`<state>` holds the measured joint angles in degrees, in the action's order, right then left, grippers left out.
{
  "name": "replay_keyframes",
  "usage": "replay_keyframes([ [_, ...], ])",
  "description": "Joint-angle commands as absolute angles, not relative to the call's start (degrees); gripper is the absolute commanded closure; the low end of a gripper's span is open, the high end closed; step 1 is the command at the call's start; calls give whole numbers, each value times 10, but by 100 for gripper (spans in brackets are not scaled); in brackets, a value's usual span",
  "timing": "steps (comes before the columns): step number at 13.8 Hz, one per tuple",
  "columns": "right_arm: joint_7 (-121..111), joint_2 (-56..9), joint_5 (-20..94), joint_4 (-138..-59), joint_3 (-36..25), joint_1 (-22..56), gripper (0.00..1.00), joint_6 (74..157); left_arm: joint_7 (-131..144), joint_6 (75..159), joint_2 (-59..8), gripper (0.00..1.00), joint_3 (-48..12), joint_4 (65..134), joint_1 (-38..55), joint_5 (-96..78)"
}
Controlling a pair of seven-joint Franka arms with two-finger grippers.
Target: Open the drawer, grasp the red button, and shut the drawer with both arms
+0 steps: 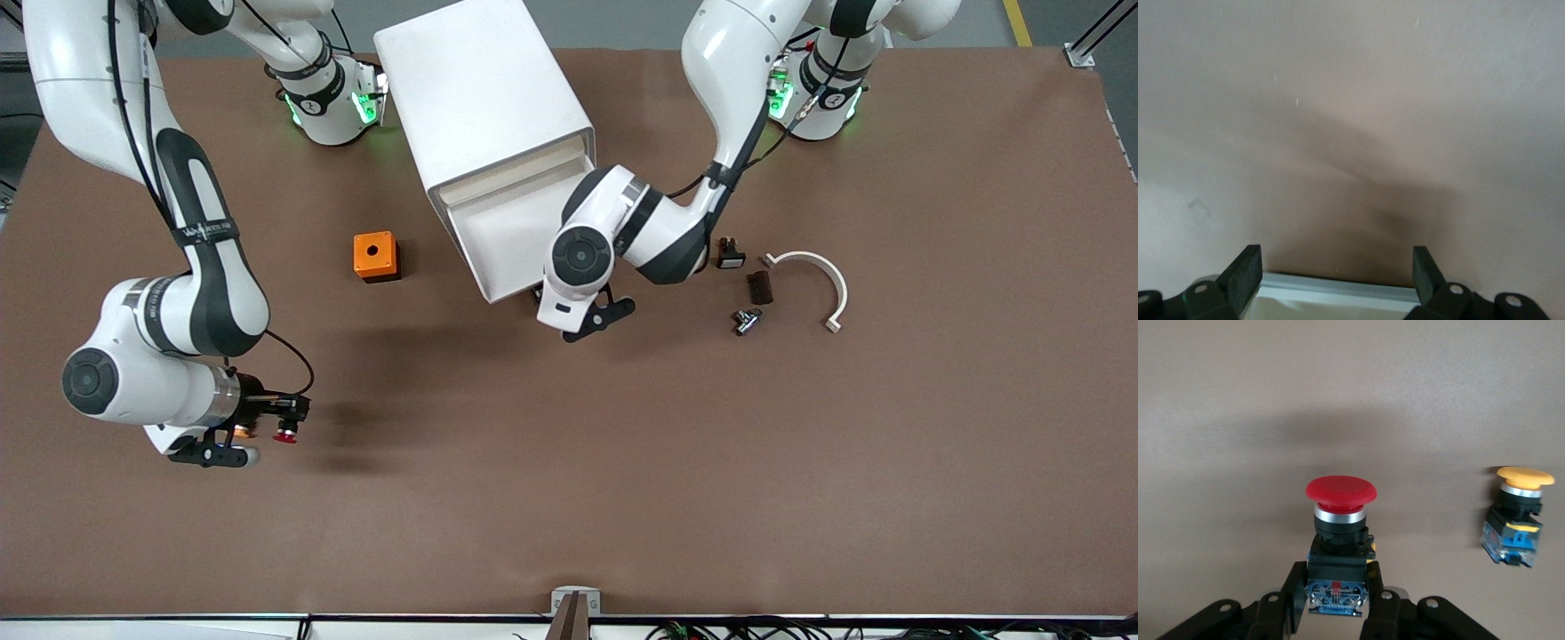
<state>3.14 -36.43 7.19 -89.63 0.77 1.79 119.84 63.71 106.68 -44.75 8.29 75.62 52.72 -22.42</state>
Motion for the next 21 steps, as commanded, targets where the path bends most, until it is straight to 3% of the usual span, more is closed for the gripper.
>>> replay_keyframes([
  [1,24,-349,40,-957,18,8,98,1263,680,1055,-434,1,85,778,559,-215],
  [6,24,-359,25,-967,18,-6,95,1284,696,1020,-425,1,51,777,560,-215],
  [9,24,-367,25,-971,18,-9,84,1287,708,1018,-420,1,33,777,560,-215],
  [11,25,-374,25,-971,18,-17,69,1287,708,1018,-417,1,22,777,560,-214],
  [12,25,-376,26,-970,18,-17,57,1287,708,1018,-418,1,18,778,560,-214],
  [13,25,-377,26,-970,18,-17,54,1286,708,1018,-418,1,15,778,560,-214],
  [15,30,-376,28,-966,18,-17,26,1281,707,1018,-418,1,11,777,560,-213],
  [16,32,-375,32,-964,18,-17,4,1281,703,1018,-418,1,8,777,561,-213],
  [21,46,-356,35,-923,24,-40,0,1260,668,1019,-419,1,-2,777,560,-212],
])
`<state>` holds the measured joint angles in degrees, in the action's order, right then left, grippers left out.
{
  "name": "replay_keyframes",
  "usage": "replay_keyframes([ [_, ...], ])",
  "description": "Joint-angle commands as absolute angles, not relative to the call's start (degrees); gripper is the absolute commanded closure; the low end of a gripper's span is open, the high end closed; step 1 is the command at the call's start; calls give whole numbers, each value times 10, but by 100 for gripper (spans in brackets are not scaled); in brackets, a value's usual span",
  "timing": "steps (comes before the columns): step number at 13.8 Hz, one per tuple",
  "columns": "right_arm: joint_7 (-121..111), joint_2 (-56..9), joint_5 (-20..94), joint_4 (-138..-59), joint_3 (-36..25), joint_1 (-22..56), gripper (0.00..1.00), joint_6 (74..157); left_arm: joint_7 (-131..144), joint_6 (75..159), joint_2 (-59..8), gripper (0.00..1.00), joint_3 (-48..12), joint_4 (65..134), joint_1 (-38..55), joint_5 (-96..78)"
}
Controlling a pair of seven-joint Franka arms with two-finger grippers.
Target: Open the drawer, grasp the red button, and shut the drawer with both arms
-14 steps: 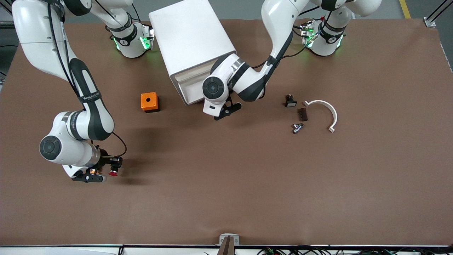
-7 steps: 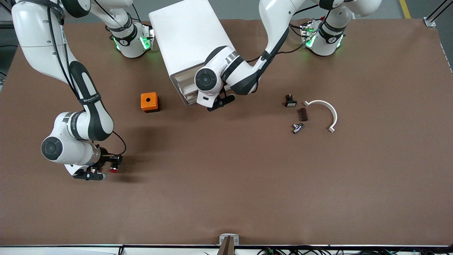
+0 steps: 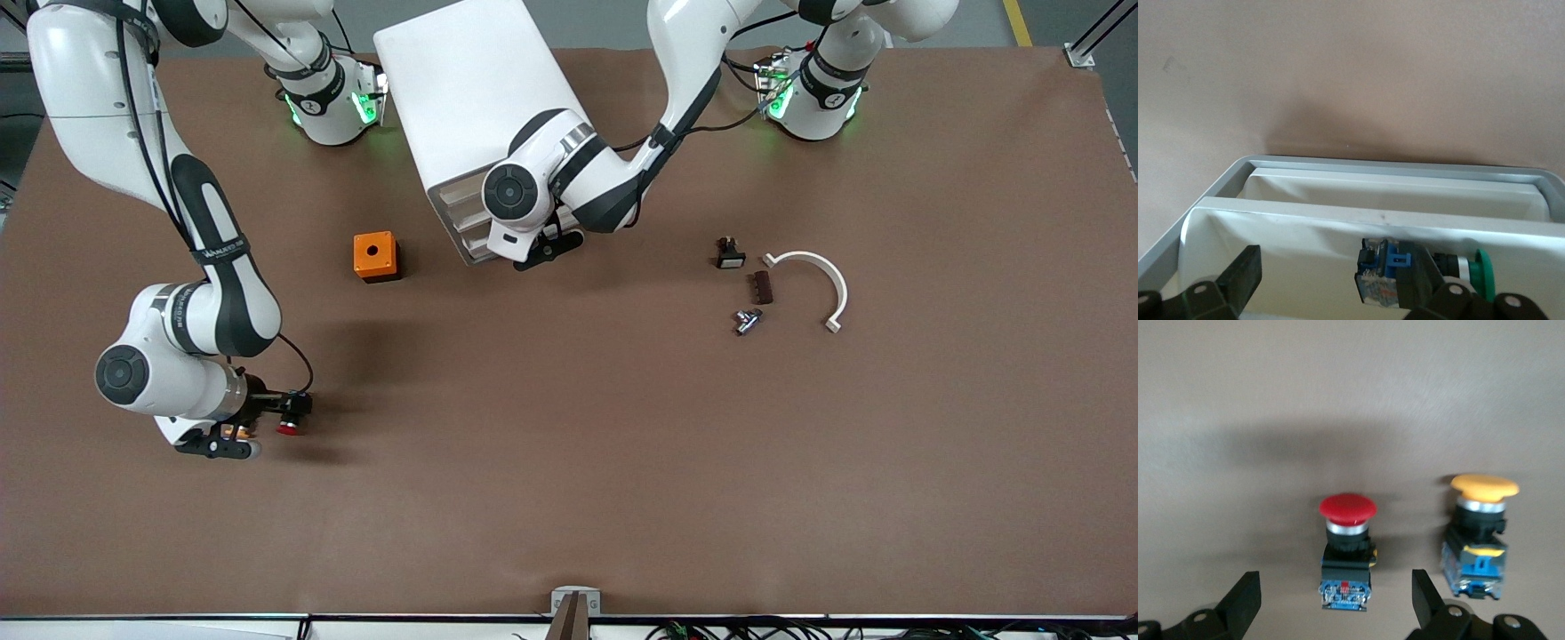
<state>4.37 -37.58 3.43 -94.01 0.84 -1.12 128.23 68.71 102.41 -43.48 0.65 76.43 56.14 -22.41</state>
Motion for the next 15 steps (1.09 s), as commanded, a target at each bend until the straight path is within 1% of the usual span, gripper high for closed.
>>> replay_keyframes([
  [1,39,-342,35,-903,23,-40,0,1233,656,1019,-420,1,-1,776,557,-211],
  [3,-1,-310,33,-886,22,-41,0,1188,639,1019,-417,1,3,773,544,-211],
  [7,-38,-223,26,-882,19,-40,0,1140,631,1019,-393,1,16,772,481,-174],
  [11,-30,-127,23,-902,19,-39,0,1091,630,1018,-354,1,17,772,404,-51],
  [13,-26,-75,23,-917,19,-39,0,1058,628,1018,-334,1,17,771,358,-33],
  [15,4,-45,23,-917,20,-38,0,1009,600,1018,-315,1,16,772,312,-33],
])
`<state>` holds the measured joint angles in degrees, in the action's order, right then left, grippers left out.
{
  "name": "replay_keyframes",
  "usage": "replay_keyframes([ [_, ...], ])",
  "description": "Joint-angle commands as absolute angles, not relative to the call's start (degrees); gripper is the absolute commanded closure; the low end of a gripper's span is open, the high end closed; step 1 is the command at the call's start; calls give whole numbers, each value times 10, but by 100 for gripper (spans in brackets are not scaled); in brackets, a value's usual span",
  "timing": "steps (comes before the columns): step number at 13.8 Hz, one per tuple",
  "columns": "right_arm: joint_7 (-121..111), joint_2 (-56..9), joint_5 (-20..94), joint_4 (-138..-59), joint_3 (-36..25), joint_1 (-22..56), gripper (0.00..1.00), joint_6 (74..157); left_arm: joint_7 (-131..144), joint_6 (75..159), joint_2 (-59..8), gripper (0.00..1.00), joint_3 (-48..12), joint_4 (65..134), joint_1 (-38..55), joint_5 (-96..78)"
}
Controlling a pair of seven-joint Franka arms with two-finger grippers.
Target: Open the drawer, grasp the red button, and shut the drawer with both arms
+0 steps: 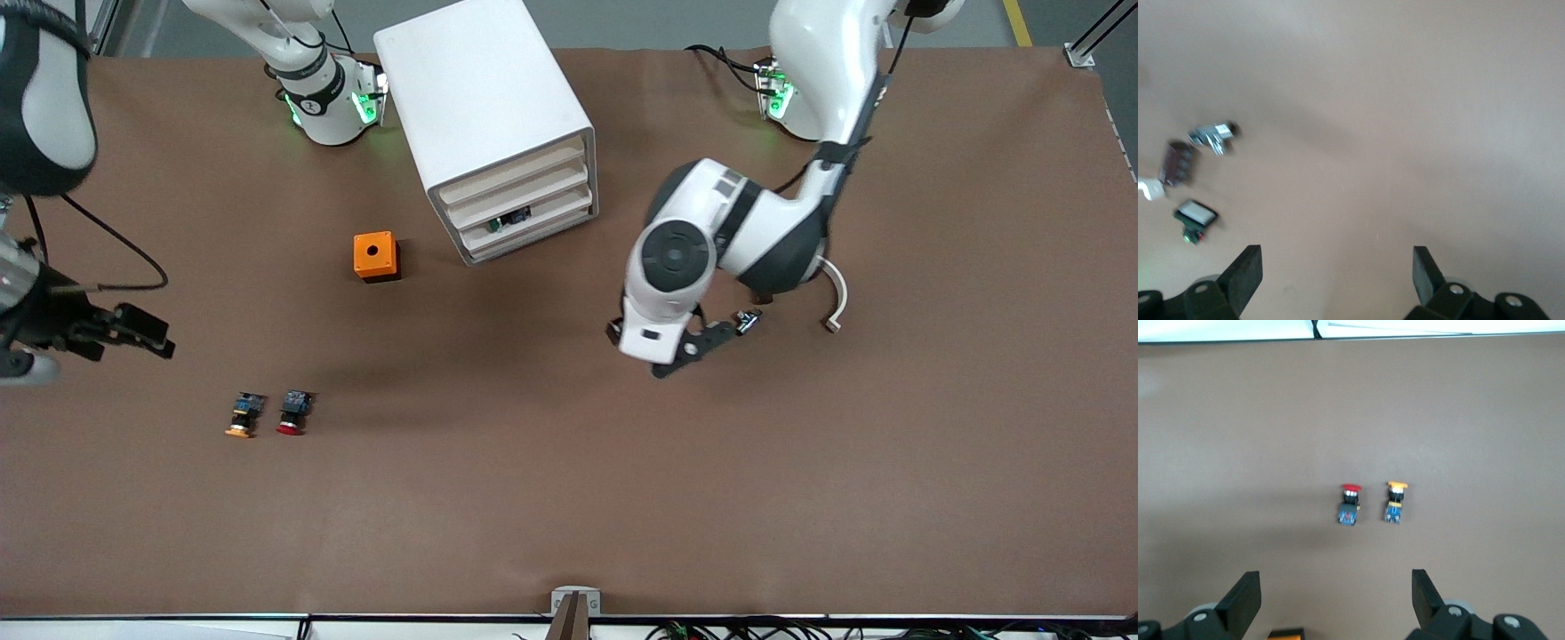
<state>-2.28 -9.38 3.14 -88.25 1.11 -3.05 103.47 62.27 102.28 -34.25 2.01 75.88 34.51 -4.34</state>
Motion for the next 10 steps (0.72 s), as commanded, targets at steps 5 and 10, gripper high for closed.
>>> replay_keyframes([
  [5,73,25,23,-958,24,-31,0,984,486,974,-248,1,17,772,238,-14],
  [10,73,43,22,-977,29,-29,0,981,350,923,-172,1,14,773,174,33],
])
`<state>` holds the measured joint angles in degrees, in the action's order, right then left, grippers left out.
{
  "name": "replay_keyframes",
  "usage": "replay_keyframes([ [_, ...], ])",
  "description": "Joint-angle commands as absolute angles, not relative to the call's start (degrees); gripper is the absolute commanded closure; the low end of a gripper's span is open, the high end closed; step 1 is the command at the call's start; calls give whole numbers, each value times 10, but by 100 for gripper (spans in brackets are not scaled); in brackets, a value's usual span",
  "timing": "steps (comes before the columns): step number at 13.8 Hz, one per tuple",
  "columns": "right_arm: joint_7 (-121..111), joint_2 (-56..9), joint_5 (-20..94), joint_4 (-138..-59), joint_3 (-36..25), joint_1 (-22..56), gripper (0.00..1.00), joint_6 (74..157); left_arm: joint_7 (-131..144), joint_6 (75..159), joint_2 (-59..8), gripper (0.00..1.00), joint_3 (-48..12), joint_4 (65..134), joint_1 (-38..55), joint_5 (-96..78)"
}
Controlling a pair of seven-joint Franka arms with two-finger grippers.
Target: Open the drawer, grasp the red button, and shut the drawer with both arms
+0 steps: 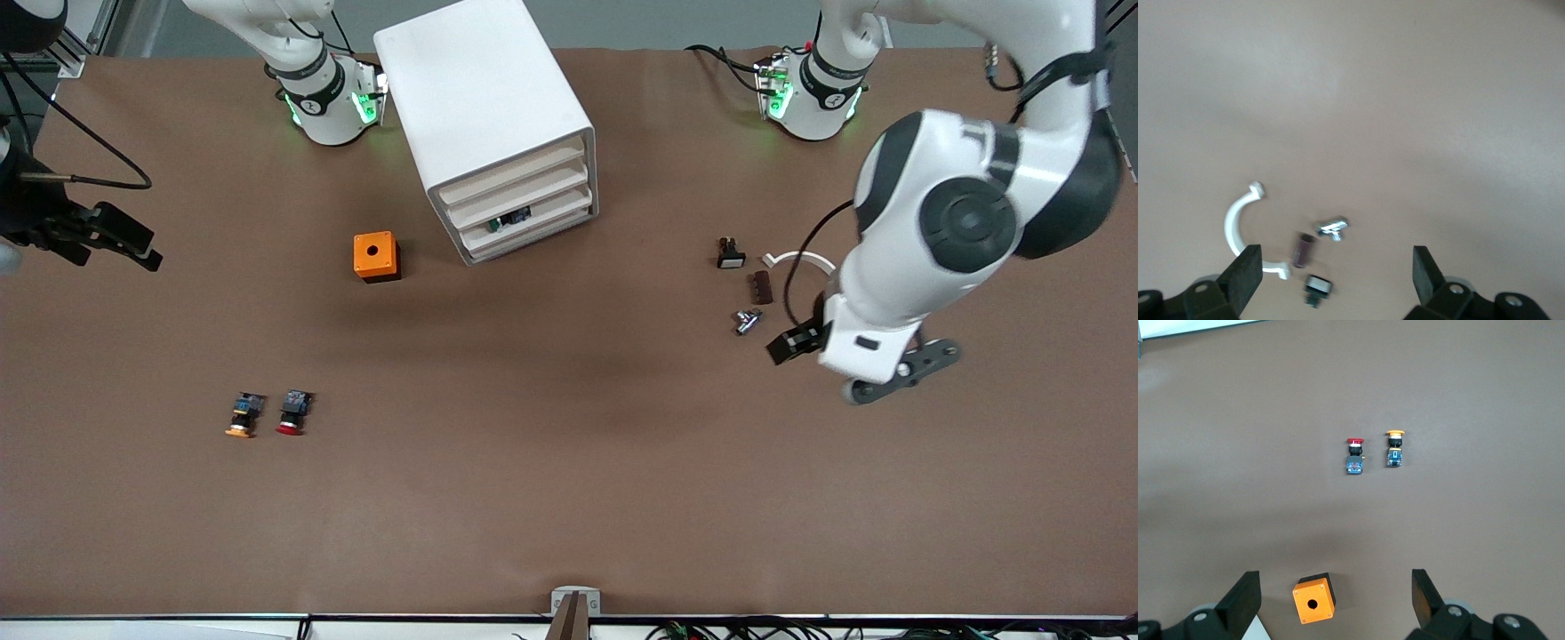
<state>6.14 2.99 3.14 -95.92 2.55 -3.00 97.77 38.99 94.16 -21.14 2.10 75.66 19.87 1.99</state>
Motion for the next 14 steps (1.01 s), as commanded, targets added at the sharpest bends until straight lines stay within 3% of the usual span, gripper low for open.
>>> replay_keyframes([
  [1,72,43,22,-977,29,-29,0,975,331,913,-159,1,13,773,158,32],
  [6,69,43,19,-972,27,-31,0,962,231,868,-97,1,17,784,127,26],
  [10,74,40,5,-955,20,-6,0,959,158,872,-9,1,10,866,80,24],
  [14,77,40,4,-955,4,4,0,953,147,888,38,1,-72,921,-1,6],
])
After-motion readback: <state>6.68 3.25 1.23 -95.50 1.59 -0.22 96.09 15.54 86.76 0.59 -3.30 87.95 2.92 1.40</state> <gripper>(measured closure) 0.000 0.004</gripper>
